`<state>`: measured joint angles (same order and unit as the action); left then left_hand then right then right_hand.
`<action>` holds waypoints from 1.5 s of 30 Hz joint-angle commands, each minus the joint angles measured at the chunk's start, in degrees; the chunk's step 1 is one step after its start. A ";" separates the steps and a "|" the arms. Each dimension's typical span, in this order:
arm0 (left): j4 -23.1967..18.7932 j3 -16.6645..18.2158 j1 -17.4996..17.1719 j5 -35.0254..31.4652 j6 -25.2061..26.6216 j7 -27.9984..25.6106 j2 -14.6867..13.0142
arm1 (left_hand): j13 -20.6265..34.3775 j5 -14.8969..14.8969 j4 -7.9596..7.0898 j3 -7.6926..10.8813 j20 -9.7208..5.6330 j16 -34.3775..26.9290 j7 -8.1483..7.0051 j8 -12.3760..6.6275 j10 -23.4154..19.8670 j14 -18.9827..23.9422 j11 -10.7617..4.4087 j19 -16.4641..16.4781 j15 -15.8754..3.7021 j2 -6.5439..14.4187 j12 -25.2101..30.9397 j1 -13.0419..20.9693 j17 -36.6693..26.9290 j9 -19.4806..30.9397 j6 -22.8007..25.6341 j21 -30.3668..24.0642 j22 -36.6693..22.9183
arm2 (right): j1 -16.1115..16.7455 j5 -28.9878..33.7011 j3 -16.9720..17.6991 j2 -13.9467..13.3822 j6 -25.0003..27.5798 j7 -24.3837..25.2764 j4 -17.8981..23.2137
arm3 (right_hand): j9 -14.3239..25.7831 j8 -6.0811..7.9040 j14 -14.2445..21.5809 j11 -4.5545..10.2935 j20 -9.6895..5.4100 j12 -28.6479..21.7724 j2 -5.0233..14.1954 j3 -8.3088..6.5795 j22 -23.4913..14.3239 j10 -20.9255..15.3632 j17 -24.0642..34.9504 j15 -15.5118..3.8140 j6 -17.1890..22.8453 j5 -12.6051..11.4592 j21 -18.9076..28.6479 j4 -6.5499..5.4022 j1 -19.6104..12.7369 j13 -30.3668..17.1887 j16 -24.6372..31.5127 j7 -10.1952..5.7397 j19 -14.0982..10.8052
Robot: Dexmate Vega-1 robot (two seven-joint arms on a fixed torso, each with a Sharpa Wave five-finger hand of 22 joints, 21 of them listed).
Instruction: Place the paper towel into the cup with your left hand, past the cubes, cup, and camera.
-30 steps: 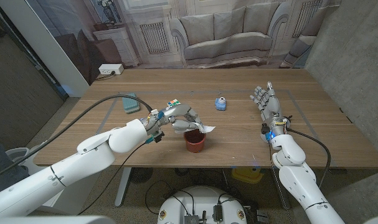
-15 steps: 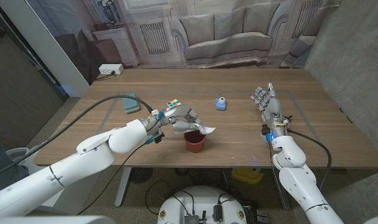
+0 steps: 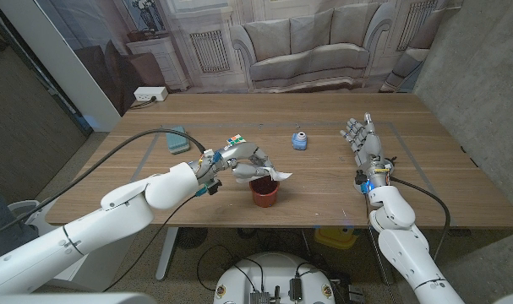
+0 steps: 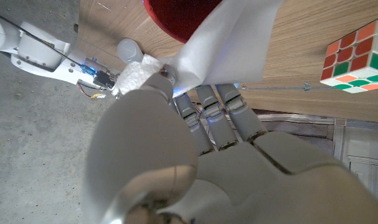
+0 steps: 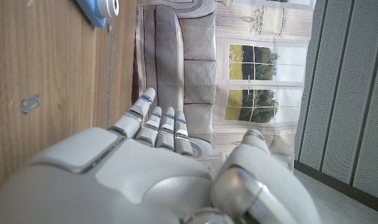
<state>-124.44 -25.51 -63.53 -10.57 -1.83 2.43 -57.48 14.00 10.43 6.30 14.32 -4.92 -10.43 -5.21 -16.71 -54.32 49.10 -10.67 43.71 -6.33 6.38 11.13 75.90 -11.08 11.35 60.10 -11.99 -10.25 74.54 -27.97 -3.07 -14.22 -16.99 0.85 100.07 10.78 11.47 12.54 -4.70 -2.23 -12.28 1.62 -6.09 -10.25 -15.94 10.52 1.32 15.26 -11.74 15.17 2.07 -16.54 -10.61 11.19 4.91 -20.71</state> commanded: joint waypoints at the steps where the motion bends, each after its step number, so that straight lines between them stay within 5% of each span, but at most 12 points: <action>1: -0.07 0.16 0.13 0.19 -0.15 0.23 -0.47 | 0.25 -0.02 -0.31 0.14 0.23 -0.24 0.15 0.48 0.63 -0.65 -0.03 -0.77 -5.81 -0.35 -0.23 -0.91 -0.07 0.20 -0.47 0.20 -0.21 | 0.15 0.25 0.03 0.27 -0.67 0.22 -0.04 | 0.27 -0.14 0.32 -0.20 -1.95 0.05 0.41 0.10 -0.27 -0.20 0.22 0.12 0.21 0.15 -0.31 -0.13 0.07 -0.13 -0.32 0.22 -0.55; 25: -0.67 -2.51 3.58 -0.40 1.54 4.43 0.61 | -0.43 0.05 -0.95 -0.48 0.97 -0.08 -0.06 0.82 2.74 -3.49 0.05 -2.87 -4.91 -0.87 -0.38 -2.59 0.00 0.50 -2.10 0.46 -0.14 | 2.45 -0.61 0.91 0.93 -2.99 -0.25 0.27 | 0.26 -0.13 0.35 -0.13 -1.91 0.05 0.51 0.13 -0.28 -0.21 0.21 0.15 0.23 0.15 -0.53 -0.05 -0.01 -0.13 -0.32 0.24 -0.64; 45: -4.16 0.15 -1.37 -0.72 4.71 1.13 -2.15 | -0.79 0.10 -0.92 -0.58 2.19 0.09 -0.25 1.87 5.70 -7.60 -0.15 -6.28 -3.75 -1.01 -0.49 -3.15 0.00 0.60 -5.05 0.94 -0.13 | 3.61 -0.14 0.95 0.55 -2.51 -0.08 2.19 | 0.26 -0.12 0.38 -0.27 -1.90 0.05 0.57 0.21 -0.29 -0.24 0.21 0.16 0.26 0.16 -0.75 -0.01 0.00 -0.13 -0.32 0.22 -0.74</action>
<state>-126.94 -26.73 -62.52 -11.27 1.04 5.05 -58.32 13.03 10.43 5.59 13.60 -2.82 -10.43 -5.48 -14.93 -49.03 41.92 -10.65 37.85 -4.39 5.34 10.75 73.06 -10.92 11.88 55.32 -11.12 -10.26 77.68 -28.33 -2.13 -13.56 -19.69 0.71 101.60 10.78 11.47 12.54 -4.70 -2.55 -12.28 1.83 -6.10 -10.25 -15.94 10.52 1.32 15.26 -11.74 14.60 2.06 -16.33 -10.61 11.19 4.91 -21.03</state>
